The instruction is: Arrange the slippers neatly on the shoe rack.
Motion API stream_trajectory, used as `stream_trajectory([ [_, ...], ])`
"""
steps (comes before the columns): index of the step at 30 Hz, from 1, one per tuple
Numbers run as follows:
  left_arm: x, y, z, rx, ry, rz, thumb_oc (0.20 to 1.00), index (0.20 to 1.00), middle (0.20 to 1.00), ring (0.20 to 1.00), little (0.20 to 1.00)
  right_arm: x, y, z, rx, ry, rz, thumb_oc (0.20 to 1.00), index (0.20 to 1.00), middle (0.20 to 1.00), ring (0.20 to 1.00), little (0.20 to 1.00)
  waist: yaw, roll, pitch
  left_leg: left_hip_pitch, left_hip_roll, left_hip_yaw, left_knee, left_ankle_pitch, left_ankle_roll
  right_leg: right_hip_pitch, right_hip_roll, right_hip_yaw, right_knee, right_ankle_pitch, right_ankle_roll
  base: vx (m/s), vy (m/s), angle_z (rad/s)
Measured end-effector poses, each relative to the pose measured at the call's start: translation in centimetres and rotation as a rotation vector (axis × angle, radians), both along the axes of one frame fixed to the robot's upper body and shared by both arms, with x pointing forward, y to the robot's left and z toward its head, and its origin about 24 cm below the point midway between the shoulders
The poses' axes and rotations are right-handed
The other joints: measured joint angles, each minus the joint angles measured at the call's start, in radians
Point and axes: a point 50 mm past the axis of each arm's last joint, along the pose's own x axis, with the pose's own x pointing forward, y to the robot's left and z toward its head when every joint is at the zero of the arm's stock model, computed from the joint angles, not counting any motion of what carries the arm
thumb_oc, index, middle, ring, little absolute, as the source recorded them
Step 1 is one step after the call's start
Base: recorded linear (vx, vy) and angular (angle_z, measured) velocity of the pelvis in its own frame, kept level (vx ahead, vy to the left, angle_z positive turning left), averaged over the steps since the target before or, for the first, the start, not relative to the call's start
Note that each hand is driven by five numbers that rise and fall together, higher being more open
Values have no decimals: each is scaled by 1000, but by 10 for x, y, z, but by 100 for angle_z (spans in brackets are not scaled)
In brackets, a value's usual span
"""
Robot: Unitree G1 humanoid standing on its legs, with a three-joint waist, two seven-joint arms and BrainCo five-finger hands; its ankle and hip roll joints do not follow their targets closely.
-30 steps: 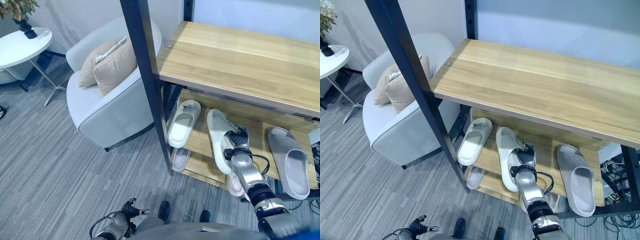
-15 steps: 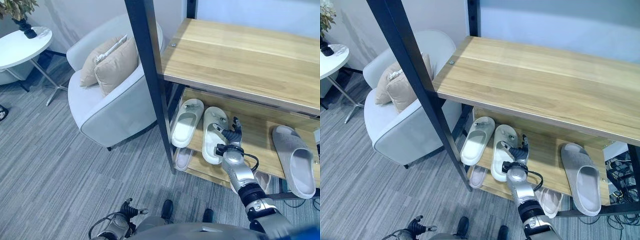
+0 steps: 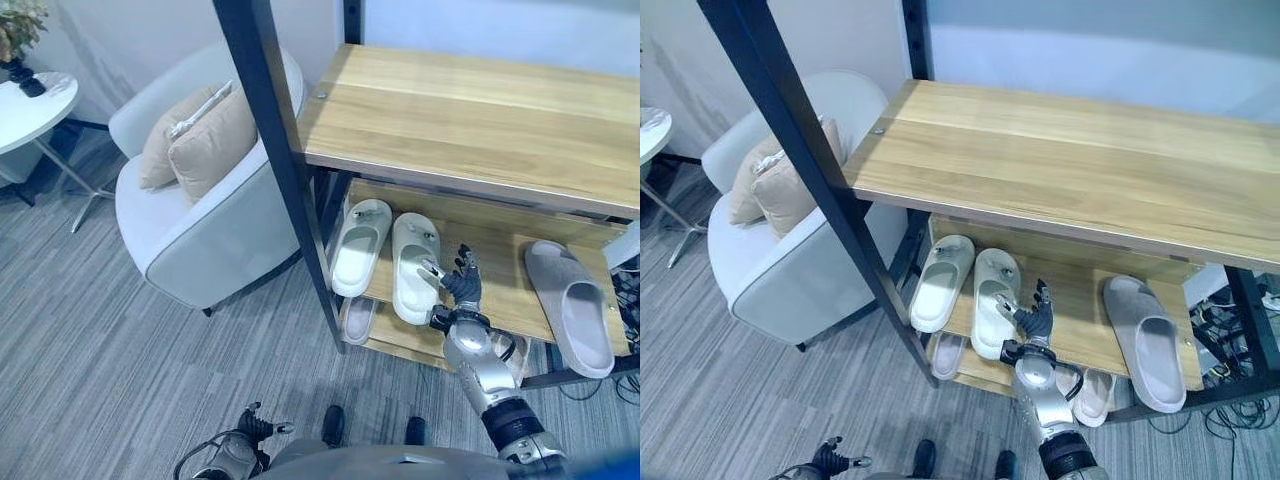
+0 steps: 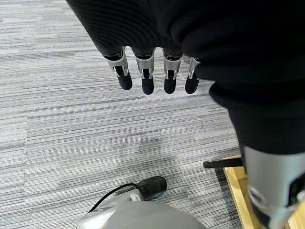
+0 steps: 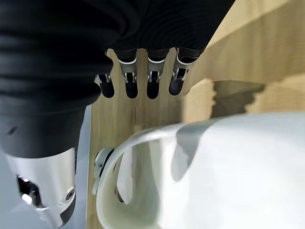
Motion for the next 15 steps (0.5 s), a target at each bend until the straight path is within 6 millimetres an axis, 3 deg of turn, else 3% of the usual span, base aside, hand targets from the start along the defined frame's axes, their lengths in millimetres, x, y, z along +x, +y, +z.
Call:
stream_trajectory([
  [4, -6, 3, -1, -9, 11, 36, 1000, 1000, 1000, 1000, 1000, -25, -8, -10, -1, 37, 48, 1000, 1000, 1000, 1000, 1000, -15, -2, -3, 7, 0, 12, -2, -7, 3, 0, -1, 11, 0, 2, 3, -4, -3, -11],
  [10, -7, 4, -1, -19, 18, 32, 1000, 1000, 1000, 1000, 1000, -27, -13, -12, 26, 46, 78, 1000, 1000, 1000, 1000, 1000, -21, -9, -7, 12, 0, 25, -2, -8, 3, -1, -2, 27, 0, 7, 5, -4, -1, -6],
  [15, -7, 8, 0, -14, 21, 30, 1000, 1000, 1000, 1000, 1000, -28, -3, -15, 102, 54, 156, 1000, 1000, 1000, 1000, 1000, -19, -21, -13, 12, 0, 27, -2, -8, 4, -1, -2, 27, 0, 8, 5, 0, 0, 0],
])
